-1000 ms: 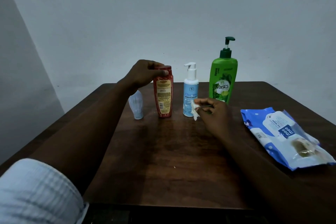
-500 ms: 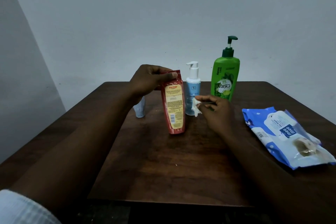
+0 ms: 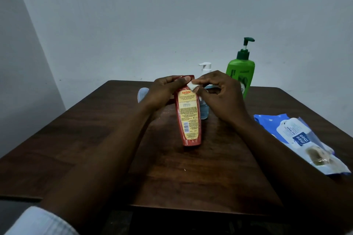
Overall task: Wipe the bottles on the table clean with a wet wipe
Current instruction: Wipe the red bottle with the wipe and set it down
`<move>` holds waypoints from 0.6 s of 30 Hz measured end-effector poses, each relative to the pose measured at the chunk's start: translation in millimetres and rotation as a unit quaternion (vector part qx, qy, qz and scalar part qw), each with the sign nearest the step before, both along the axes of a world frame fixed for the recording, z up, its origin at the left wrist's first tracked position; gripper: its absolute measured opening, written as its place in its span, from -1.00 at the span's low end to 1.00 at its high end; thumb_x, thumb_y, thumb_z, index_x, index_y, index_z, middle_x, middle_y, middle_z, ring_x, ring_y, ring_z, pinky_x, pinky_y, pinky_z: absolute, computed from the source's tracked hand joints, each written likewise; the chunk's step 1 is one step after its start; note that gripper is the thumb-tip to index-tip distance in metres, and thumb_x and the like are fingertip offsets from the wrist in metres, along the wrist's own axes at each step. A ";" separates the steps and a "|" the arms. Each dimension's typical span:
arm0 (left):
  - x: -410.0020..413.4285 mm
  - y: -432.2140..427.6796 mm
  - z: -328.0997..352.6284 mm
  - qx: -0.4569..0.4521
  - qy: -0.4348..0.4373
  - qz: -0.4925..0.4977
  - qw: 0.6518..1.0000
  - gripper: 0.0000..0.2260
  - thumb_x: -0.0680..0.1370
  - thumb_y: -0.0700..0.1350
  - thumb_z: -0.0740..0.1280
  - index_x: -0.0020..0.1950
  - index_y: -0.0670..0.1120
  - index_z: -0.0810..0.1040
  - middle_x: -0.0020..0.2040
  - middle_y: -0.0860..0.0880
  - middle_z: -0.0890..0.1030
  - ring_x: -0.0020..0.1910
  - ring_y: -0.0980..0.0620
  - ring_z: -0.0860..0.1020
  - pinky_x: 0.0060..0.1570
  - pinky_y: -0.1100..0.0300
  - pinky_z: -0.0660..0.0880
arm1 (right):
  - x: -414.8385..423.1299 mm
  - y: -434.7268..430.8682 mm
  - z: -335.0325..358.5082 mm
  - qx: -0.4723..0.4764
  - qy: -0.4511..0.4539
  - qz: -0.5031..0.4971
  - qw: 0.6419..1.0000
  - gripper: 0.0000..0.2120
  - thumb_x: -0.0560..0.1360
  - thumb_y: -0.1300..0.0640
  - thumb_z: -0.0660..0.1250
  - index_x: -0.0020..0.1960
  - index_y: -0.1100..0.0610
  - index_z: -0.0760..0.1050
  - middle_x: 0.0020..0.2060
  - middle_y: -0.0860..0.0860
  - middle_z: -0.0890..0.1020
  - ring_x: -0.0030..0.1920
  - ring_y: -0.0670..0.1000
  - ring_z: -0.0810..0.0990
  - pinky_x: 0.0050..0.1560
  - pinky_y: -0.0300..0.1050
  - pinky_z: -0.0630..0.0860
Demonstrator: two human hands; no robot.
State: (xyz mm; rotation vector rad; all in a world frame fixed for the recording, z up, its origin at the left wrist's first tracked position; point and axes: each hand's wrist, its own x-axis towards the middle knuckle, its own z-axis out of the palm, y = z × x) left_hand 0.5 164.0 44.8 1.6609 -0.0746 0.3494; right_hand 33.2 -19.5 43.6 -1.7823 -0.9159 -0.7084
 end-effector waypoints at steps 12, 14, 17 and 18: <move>10.7 -11.6 -41.8 -0.359 0.010 -0.204 0.911 -0.56 0.71 0.09 0.02 0.28 -0.14 0.56 0.11 -0.15 0.67 0.07 -0.10 0.65 0.05 -0.05 0.64 | -0.6 -13.6 -26.3 -0.093 -0.003 0.036 0.995 -0.78 0.50 0.27 0.46 0.14 0.17 0.68 0.04 0.00 0.61 0.09 -0.17 0.59 0.07 -0.38 0.56; 13.6 -10.2 -44.7 -0.372 0.009 -0.229 0.900 -0.53 0.67 0.11 0.09 0.41 -0.16 0.46 0.16 -0.18 0.63 0.11 -0.11 0.63 0.09 -0.07 0.62 | -9.2 -20.2 -38.5 -0.107 0.012 0.043 0.993 -0.78 0.49 0.27 0.46 0.14 0.16 0.68 0.06 -0.01 0.61 0.10 -0.13 0.61 0.05 -0.32 0.60; 15.5 -10.8 -47.7 -0.378 0.001 -0.247 0.892 -0.41 0.61 0.10 0.18 0.56 -0.19 0.26 0.23 -0.22 0.57 0.15 -0.14 0.59 0.19 -0.10 0.55 | -23.9 -32.6 -51.2 -0.144 0.041 0.054 0.987 -0.78 0.50 0.25 0.43 0.13 0.11 0.67 0.05 -0.06 0.59 0.10 -0.18 0.60 -0.02 -0.41 0.58; 16.1 -11.4 -48.5 -0.376 0.003 -0.250 0.892 -0.39 0.61 0.11 0.18 0.57 -0.19 0.24 0.23 -0.23 0.56 0.15 -0.15 0.58 0.21 -0.10 0.54 | -28.2 -36.4 -54.1 -0.164 0.048 0.052 0.984 -0.79 0.50 0.23 0.43 0.12 0.09 0.68 0.04 -0.07 0.59 0.11 -0.21 0.58 -0.03 -0.44 0.56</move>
